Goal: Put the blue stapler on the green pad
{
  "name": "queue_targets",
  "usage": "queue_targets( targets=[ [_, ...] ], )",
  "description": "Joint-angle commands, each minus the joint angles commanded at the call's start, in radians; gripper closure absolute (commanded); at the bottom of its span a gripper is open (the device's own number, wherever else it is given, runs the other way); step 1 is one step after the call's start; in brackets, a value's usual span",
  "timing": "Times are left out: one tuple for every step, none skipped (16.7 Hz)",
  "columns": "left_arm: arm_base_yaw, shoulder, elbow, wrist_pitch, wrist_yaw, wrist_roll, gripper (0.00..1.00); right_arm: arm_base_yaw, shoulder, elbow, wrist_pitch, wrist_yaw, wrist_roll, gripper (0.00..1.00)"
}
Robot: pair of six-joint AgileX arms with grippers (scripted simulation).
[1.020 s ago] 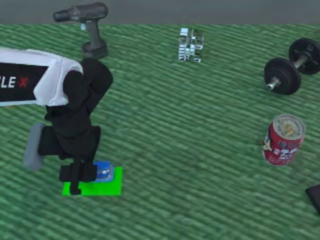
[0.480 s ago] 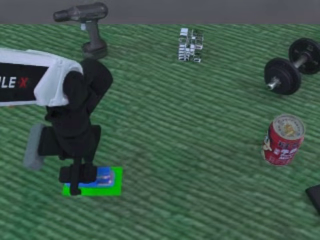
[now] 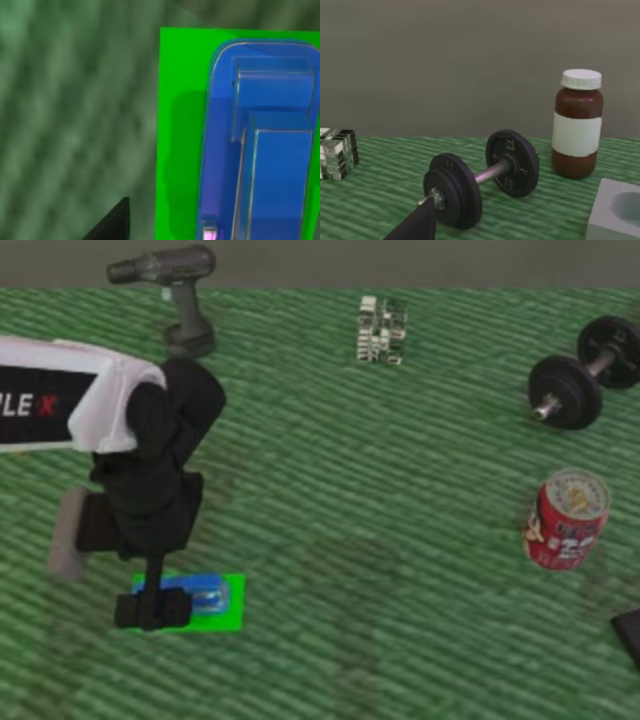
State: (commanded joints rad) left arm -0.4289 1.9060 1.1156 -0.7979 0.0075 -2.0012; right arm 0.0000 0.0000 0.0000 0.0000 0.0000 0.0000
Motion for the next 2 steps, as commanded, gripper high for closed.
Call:
queue_targets(
  targets=[
    [0.000, 0.000, 0.000, 0.000, 0.000, 0.000, 0.00, 0.000, 0.000, 0.000, 0.000, 0.000, 0.000, 0.00],
    [0.000, 0.000, 0.000, 0.000, 0.000, 0.000, 0.00, 0.000, 0.000, 0.000, 0.000, 0.000, 0.000, 0.00]
  ],
)
